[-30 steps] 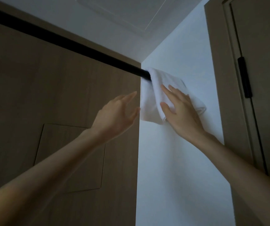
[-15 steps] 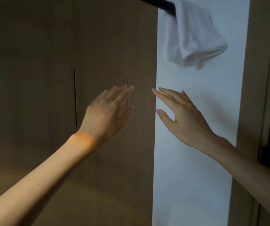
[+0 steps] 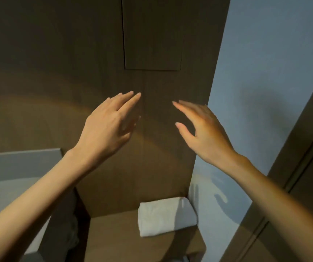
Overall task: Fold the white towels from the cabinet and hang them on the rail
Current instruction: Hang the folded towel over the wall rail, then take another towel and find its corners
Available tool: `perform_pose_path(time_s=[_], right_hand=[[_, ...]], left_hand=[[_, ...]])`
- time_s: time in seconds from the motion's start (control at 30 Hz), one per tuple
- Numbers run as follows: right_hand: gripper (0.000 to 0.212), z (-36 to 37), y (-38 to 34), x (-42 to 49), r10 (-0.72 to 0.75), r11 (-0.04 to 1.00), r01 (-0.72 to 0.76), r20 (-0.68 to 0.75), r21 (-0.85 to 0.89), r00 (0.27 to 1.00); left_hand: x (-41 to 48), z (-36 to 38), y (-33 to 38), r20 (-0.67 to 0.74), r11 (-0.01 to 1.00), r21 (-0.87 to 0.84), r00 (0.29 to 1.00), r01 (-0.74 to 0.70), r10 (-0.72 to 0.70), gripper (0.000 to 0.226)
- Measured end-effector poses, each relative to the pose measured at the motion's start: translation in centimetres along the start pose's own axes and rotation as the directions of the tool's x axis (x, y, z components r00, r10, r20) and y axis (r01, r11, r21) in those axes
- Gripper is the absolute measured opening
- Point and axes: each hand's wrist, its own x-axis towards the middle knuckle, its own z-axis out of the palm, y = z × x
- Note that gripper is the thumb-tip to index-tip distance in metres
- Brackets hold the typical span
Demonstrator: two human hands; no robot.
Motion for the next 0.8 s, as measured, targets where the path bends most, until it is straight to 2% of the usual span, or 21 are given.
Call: perform_pose_path(time_s=[0.37,0.63,0.8], right_hand=[[0.042,8.4,-0.4,-13.2,0.005,0.993,-0.037,0.285,0.109,0.959],[0.04,18.3,-0.6,-23.5,0.086,0.964,-0.206,0.536,0.168,0.84],[0.039,27.5,0.1,-31.2,0.095,0.956,-0.25,0.643,0.154,0.76]], left_hand=[[-16.6,2.1,2.6,0.217,0.981,0.018,0.957,0.192,-0.191,0.055],[-28.9,10.1,2.0,0.412,0.946,-0.033,0.867,0.322,-0.281,0.051],[-38.4,17.9,0.3,0.505,0.921,-0.028,0.801,0.389,-0.323,0.05]])
